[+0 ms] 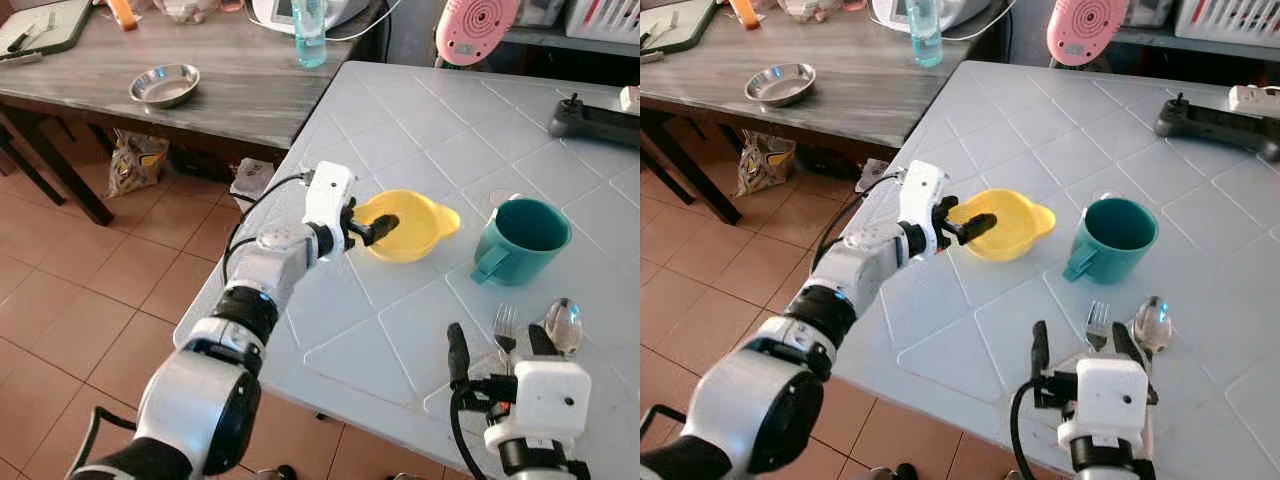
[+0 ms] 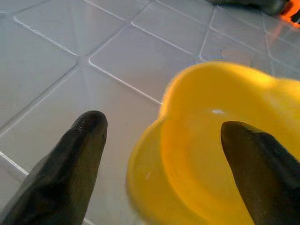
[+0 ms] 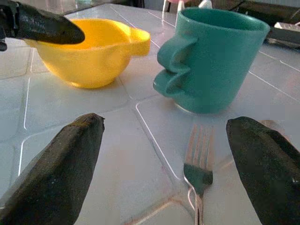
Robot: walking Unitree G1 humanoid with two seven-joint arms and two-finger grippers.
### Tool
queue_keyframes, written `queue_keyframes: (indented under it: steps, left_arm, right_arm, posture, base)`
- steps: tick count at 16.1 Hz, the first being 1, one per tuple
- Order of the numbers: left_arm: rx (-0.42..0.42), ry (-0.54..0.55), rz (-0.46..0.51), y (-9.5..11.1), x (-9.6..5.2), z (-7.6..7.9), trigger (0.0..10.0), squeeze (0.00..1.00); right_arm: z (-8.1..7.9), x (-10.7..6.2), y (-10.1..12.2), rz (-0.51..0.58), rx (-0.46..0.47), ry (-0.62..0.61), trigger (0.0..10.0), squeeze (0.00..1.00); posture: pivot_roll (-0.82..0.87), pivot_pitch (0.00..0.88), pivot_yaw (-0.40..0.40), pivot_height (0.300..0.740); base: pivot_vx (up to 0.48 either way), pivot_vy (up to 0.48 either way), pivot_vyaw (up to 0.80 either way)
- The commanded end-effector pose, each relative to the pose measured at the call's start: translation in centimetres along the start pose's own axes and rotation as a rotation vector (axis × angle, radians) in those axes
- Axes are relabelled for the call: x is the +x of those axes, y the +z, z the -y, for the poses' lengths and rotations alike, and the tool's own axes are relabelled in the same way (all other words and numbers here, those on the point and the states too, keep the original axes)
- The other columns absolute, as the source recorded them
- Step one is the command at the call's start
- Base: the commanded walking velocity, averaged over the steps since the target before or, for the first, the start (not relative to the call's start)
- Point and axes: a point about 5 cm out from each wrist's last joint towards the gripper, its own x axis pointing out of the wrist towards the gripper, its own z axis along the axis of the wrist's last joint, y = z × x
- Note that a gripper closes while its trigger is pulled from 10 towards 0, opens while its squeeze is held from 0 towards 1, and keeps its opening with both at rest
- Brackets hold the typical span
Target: Setting the table
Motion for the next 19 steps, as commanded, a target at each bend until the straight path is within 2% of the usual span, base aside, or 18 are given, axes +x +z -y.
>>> queue_keyframes:
  steps: [1, 6, 12, 19]
  left_arm:
    - [0.003, 0.008, -0.035, -0.1, -0.1, -0.4, 0.0, 0.0]
    - [0.018, 0.01, -0.089, -0.2, -0.4, -1.0, 0.0, 0.0]
    - [0.049, 0.018, -0.101, 0.3, -0.6, -1.6, 0.0, 0.0]
    - [0.059, -0.019, -0.133, -0.1, -0.9, -1.7, 0.0, 0.0]
  right_arm:
    - [-0.1, -0.1, -0.1, -0.015, -0.005, 0.006, 10.0, 0.0]
    - [-0.3, 0.1, -0.2, -0.019, -0.007, 0.019, 10.0, 0.0]
    - [-0.5, 0.4, -0.3, -0.016, -0.004, 0.024, 10.0, 0.0]
    - [-0.6, 0.7, -0.4, -0.014, 0.0, 0.03, 10.0, 0.0]
  posture:
    - [-0.09, 0.169, 0.103, 0.74]
    - [-0.08, 0.171, 0.095, 0.74]
    - [-0.06, 0.164, 0.098, 0.74]
    - [-0.05, 0.163, 0.097, 0.74]
  base:
    - [0.0, 0.0, 0.0]
    - [0.0, 0.0, 0.0]
    - [0.0, 0.0, 0.0]
    - [0.0, 0.0, 0.0]
